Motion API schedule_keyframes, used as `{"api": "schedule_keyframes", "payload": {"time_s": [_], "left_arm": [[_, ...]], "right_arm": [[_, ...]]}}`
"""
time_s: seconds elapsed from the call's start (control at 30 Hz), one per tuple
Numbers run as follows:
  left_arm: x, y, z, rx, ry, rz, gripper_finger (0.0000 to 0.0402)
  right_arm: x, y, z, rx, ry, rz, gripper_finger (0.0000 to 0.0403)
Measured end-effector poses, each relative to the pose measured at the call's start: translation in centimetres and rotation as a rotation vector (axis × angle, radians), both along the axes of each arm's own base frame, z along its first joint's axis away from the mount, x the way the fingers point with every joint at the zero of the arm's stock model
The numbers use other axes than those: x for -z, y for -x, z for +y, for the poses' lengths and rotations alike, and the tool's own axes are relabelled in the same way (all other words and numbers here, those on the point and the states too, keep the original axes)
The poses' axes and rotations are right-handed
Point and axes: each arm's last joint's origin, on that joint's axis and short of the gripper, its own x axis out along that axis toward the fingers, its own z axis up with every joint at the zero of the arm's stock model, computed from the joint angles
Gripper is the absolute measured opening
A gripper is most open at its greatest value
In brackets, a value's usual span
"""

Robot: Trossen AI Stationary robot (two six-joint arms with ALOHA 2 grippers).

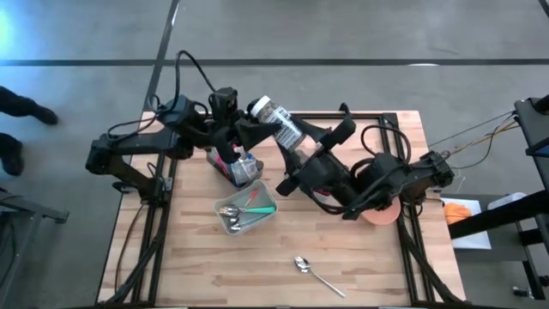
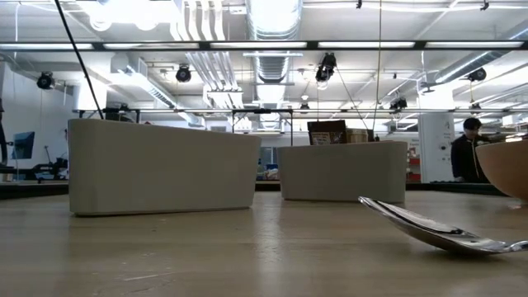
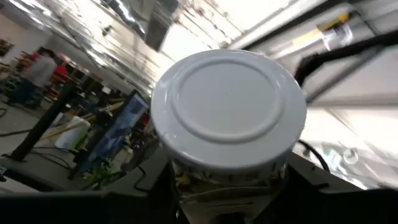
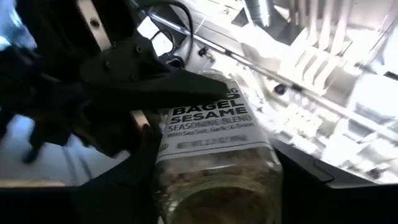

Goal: Pick & Place Food Item
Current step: Put the white seasoning bottle into the top gray bin

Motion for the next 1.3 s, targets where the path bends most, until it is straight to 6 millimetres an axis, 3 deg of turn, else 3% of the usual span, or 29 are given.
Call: {"api": "schedule_keyframes", "payload": {"time_s": [0.2, 0.37, 0.57, 0.8, 0.93, 1.3], "left_arm": [[-0.1, 1.1, 0.0, 0.051, -0.105, 0.067, 0.0190], [-0.3, 2.6, 0.2, 0.065, -0.191, 0.171, 0.0189], [-0.9, 4.1, 0.5, 0.064, -0.209, 0.190, 0.0188], [-1.0, 4.5, 0.6, 0.073, -0.186, 0.202, 0.0188], [-0.9, 5.2, 1.2, 0.066, -0.171, 0.249, 0.0188], [-1.6, 9.0, 2.5, 0.078, -0.193, 0.309, 0.0188]], "right_arm": [[0.3, 0.0, 0.4, -0.029, -0.138, -0.091, 0.0284], [0.8, 0.0, 0.5, 0.010, -0.210, -0.091, 0.0312], [1.1, -0.1, 0.6, -0.004, -0.256, -0.109, 0.0316], [1.4, -0.3, 0.5, -0.017, -0.263, -0.095, 0.0317], [1.7, 0.0, 1.4, -0.026, -0.235, -0.045, 0.0317], [2.3, 0.6, 2.6, 0.036, -0.243, 0.023, 0.0316]]}}
